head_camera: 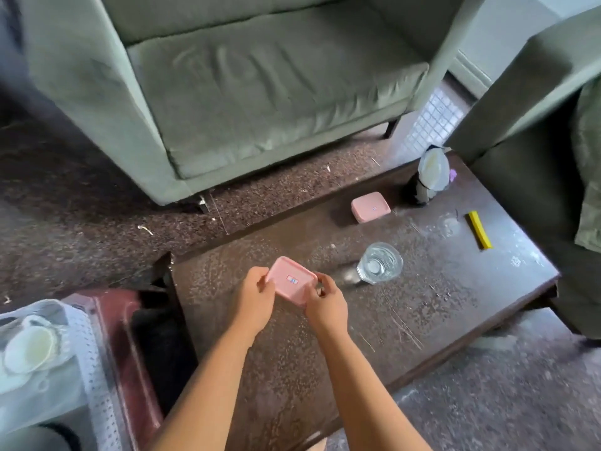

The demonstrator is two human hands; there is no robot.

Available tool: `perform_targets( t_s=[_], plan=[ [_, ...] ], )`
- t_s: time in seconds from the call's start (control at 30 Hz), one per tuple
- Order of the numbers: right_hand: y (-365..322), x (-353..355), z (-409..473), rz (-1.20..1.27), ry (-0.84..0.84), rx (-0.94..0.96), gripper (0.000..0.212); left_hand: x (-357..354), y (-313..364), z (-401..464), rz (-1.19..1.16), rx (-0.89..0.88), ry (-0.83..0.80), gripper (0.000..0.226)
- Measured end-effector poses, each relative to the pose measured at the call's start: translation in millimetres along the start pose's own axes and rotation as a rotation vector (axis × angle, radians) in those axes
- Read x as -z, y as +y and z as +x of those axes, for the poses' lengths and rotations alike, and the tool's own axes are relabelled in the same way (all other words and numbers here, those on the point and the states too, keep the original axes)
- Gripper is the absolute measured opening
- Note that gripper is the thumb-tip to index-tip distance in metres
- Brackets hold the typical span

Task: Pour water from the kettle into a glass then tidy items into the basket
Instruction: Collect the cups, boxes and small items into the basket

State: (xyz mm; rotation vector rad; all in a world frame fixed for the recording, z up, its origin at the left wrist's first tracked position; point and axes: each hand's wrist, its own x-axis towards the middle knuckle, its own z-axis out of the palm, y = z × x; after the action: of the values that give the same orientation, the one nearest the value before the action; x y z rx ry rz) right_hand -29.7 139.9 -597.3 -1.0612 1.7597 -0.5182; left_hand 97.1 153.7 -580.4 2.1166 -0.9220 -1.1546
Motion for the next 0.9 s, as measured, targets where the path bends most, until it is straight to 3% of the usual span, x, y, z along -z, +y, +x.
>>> perform_targets(
  t_s=[0.17,0.27,0.37,0.5,0.77,0.9],
  plan=[
    [-88,-69,-71,0.041,-0.177,0.289,0.033,148,-5,-55,0.121,-0.108,0.326,0.012],
    [-133,-123,-125,0.039,-0.326,0.439,0.032,245,-15,-93,0.199,-0.088,0.448,0.025],
    [-166,-178,-176,0.066,-0.461,0.519,0.027,336,-41,-123,0.195,-0.089,0.433,0.025],
    [-182,-245,-230,-0.014,-0.615,0.618,0.022,425,-105,-147,-0.005,0.043,0.367,0.029],
    [-141,-333,-253,-0.393,-0.804,0.577,0.030,443,-248,-149,-0.176,0.242,0.272,0.025],
    [-118,-338,-251,-0.529,-0.820,0.539,0.029,423,-257,-158,-0.096,0.258,0.182,0.025]
  ],
)
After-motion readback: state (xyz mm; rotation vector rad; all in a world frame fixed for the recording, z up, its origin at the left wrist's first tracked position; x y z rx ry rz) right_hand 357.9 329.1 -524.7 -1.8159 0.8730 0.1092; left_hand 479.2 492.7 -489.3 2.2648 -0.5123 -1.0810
